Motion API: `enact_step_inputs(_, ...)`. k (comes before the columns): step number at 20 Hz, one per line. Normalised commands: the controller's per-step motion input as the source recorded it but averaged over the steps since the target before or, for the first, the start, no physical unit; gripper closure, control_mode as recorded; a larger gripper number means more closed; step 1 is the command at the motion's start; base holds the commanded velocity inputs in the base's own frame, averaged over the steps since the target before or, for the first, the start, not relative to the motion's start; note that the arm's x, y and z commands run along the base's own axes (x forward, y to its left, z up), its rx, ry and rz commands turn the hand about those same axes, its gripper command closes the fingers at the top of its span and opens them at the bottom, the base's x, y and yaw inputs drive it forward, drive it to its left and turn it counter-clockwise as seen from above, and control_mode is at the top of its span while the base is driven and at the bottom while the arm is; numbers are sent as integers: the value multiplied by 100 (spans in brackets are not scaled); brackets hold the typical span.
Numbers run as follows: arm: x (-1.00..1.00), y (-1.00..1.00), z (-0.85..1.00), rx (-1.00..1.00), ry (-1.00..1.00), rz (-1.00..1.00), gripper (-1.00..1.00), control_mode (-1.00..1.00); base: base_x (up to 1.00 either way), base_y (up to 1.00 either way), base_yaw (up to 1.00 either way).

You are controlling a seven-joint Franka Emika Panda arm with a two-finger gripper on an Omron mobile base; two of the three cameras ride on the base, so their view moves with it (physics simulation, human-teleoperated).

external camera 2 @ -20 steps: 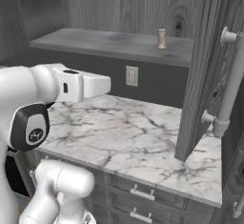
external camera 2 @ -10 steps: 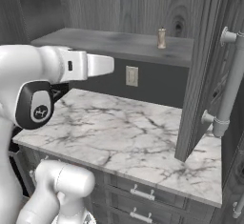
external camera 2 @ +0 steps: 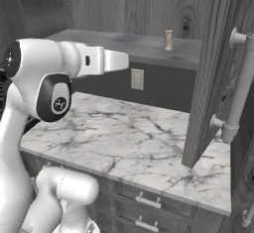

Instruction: Get the candle and the wine from the cabinet and move them to the dining counter.

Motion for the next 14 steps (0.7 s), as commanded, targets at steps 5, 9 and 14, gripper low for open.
enact_step_inputs(5, 26, -12, -5, 9, -5, 0, -100, -100, 0, 0, 0)
enact_step_inputs(9, 22, -9, -1, 6, -8, 0, -100, -100, 0, 0, 0)
enact_step_inputs(14, 23, -4, 0, 5, -5, 0, -100, -100, 0, 0, 0)
